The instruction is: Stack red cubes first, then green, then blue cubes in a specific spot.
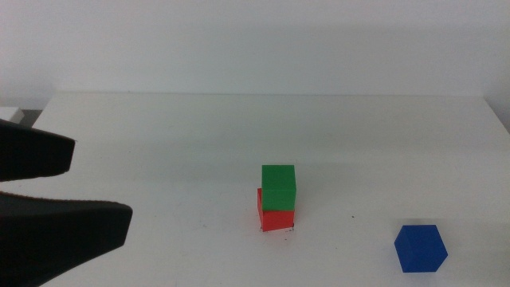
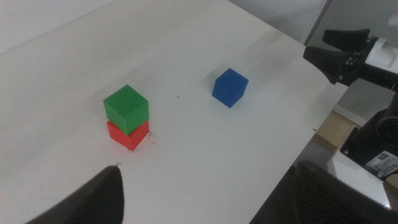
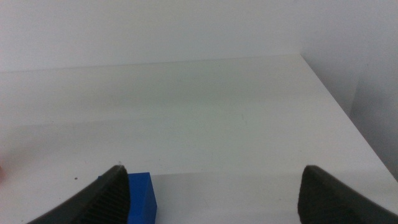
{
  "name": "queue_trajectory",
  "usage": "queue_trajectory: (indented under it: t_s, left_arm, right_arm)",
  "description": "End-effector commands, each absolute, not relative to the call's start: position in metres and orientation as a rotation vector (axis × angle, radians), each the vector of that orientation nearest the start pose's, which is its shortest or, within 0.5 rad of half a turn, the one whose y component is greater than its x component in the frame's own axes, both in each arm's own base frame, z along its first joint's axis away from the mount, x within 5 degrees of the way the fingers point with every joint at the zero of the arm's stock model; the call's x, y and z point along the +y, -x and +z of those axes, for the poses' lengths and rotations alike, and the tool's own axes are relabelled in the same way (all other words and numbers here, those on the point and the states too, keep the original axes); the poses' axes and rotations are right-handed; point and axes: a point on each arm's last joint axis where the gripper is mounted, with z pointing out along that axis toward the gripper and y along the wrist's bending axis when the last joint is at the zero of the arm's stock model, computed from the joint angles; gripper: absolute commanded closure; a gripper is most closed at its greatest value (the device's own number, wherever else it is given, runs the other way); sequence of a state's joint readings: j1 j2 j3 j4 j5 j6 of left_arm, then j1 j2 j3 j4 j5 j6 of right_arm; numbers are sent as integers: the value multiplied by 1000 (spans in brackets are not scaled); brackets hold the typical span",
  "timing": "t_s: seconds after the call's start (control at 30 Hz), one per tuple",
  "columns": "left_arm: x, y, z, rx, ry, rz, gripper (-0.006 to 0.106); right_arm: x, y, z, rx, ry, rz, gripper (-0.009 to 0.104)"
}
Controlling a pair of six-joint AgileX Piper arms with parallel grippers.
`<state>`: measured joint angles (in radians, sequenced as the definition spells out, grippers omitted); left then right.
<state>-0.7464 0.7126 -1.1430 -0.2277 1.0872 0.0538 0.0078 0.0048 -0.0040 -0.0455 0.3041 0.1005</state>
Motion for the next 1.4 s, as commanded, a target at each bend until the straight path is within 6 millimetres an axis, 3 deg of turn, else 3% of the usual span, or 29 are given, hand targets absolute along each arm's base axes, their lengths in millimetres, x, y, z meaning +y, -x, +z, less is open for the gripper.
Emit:
queue_trajectory:
  t_s: [0.0, 0.27, 0.37, 0.53, 0.67, 0.9, 1.1, 1.37]
  left_arm:
    - [-77, -56, 433, 2010, -857, -689, 7]
    - [-77, -56, 433, 2009, -856, -689, 7]
    - [-77, -56, 434, 2002, -852, -691, 7]
    - [-77, -56, 434, 1998, -849, -692, 7]
    - [-77, -56, 434, 1998, -849, -692, 7]
    - [-77, -56, 434, 1997, -849, -693, 7]
    - [-77, -56, 434, 1997, -849, -693, 7]
    - [-78, -60, 437, 1980, -779, -703, 7]
  right_arm:
    - [-1, -55, 187, 1773, -56, 26, 2]
    - [1, -56, 195, 1689, -103, 101, 2]
    - [1, -61, 216, 1712, -121, 120, 2]
    - [8, -90, 253, 2120, -163, 211, 2]
    - [11, -119, 266, 2355, -172, 237, 2]
    - [19, -164, 250, 2518, -399, 415, 2]
    - [28, -189, 240, 2685, -301, 488, 2]
    - [49, -216, 241, 2784, -227, 208, 3]
